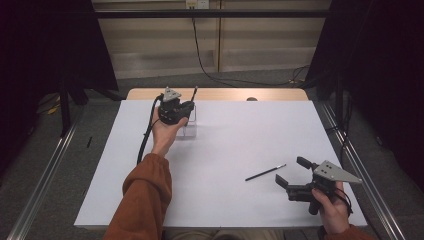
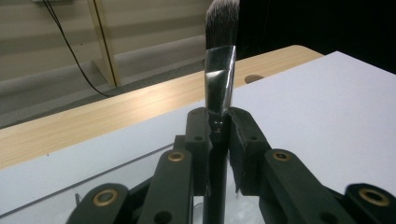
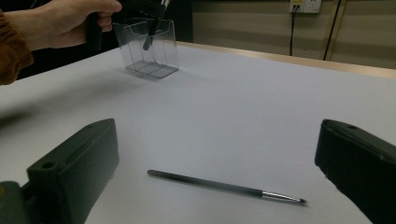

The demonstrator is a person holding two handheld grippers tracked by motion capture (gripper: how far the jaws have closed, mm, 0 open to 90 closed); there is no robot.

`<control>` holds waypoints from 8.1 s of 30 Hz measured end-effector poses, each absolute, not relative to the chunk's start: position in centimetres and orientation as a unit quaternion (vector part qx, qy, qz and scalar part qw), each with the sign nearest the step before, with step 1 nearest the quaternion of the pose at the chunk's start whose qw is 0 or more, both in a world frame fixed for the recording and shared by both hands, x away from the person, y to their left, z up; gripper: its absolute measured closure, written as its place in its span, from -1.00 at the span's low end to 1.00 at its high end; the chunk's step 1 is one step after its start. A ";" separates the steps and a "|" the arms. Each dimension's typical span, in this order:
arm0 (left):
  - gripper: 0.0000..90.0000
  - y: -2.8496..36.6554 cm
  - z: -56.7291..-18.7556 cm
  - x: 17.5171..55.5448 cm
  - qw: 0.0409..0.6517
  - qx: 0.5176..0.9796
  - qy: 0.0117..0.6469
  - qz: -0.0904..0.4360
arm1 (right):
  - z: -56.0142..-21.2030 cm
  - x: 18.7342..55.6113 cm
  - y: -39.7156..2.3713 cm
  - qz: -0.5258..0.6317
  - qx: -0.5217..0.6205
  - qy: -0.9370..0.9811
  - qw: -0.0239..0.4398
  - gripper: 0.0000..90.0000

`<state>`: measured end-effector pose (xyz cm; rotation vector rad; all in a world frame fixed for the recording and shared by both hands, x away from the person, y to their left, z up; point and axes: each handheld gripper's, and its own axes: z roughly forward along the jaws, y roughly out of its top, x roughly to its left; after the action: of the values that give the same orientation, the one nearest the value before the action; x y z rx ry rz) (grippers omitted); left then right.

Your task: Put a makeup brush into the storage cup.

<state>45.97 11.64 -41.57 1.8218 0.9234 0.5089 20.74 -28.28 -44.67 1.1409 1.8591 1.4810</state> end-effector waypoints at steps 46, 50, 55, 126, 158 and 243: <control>-0.57 14.0 -39.6 42.4 0.510 0.733 0.407 0.191 | -44.7 20.8 -28.3 0.544 0.421 0.681 0.251 -1.00; -0.67 14.7 -39.5 42.0 0.510 0.733 0.408 0.192 | -44.7 20.8 -28.3 0.542 0.423 0.681 0.252 -1.00; -0.83 15.6 -39.4 41.5 0.511 0.728 0.411 0.199 | -44.7 20.8 -28.2 0.541 0.423 0.683 0.251 -1.00; -0.92 23.0 -41.8 29.6 0.521 0.724 0.392 0.226 | -44.7 20.8 -28.4 0.539 0.426 0.681 0.254 -1.00; -0.92 24.8 -42.7 25.1 0.538 0.711 0.392 0.228 | -44.8 20.9 -28.5 0.536 0.434 0.677 0.259 -1.00; -0.95 25.0 -43.1 22.7 0.541 0.720 0.369 0.229 | -42.5 31.3 -27.7 0.346 0.315 0.879 0.091 -0.95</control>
<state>22.68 24.97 -43.08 1.7118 0.8762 0.5437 31.31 -27.72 -42.46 0.9370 2.6120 1.0289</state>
